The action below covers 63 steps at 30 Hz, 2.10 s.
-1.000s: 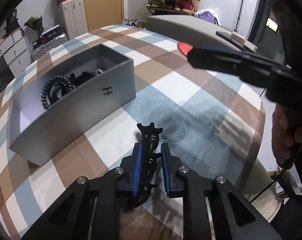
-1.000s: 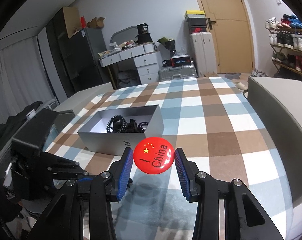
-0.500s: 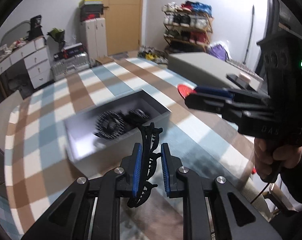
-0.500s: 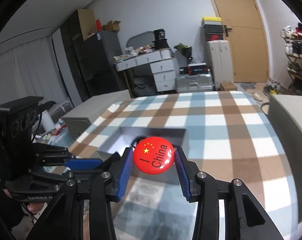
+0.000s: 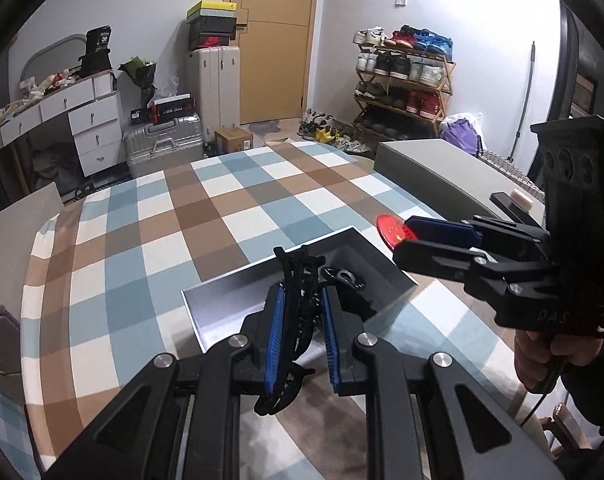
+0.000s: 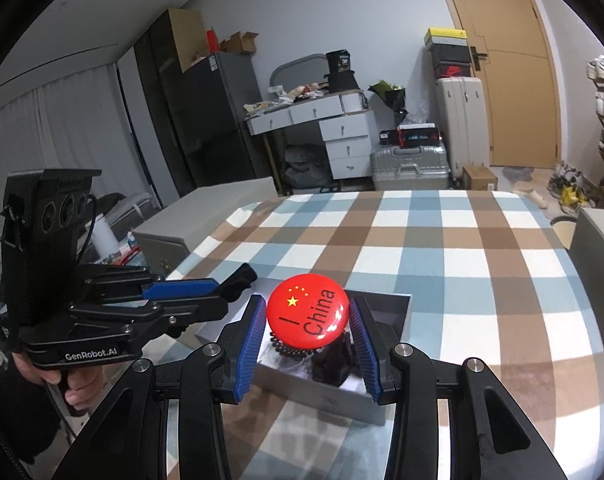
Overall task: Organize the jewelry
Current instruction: 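Lower the red badge and claw clip into the grey box and open both tools, then withdraw both tools from the box and raise them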
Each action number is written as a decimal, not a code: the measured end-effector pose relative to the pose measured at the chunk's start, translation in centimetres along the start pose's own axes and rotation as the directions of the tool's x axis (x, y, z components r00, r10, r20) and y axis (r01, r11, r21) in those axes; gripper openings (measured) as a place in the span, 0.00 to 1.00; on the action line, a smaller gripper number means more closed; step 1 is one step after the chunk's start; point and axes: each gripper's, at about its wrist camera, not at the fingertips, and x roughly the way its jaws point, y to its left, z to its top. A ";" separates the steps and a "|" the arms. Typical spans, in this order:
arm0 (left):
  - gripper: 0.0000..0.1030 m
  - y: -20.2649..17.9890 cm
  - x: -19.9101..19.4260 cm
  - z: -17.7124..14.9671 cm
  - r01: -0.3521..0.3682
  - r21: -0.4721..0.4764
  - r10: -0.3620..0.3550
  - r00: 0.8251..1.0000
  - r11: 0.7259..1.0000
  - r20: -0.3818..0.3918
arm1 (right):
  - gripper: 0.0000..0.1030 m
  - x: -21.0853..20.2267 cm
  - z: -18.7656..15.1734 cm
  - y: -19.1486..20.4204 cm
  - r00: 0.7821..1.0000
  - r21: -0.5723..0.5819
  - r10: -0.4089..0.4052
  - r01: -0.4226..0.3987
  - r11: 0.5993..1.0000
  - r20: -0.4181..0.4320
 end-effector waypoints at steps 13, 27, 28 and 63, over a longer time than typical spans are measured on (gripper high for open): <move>0.14 0.6 2.1 0.6 0.045 0.024 -0.044 0.998 0.999 -0.047 | 0.40 2.9 0.3 -0.9 0.999 -0.008 -0.003 0.003 1.000 -0.053; 0.25 1.4 3.8 0.9 0.040 -0.044 -0.043 0.996 0.998 -0.079 | 0.44 5.3 -0.6 -2.2 0.988 0.007 -0.041 0.042 0.999 -0.151; 0.30 1.5 3.6 0.9 0.031 -0.048 -0.035 0.996 0.998 -0.078 | 0.47 5.2 -0.6 -2.3 0.988 0.013 -0.039 0.041 0.999 -0.149; 0.99 0.4 -5.5 -0.4 -0.353 -0.282 0.427 0.863 0.892 0.269 | 1.00 -4.3 0.9 2.1 0.969 -0.031 -0.098 0.107 0.994 0.228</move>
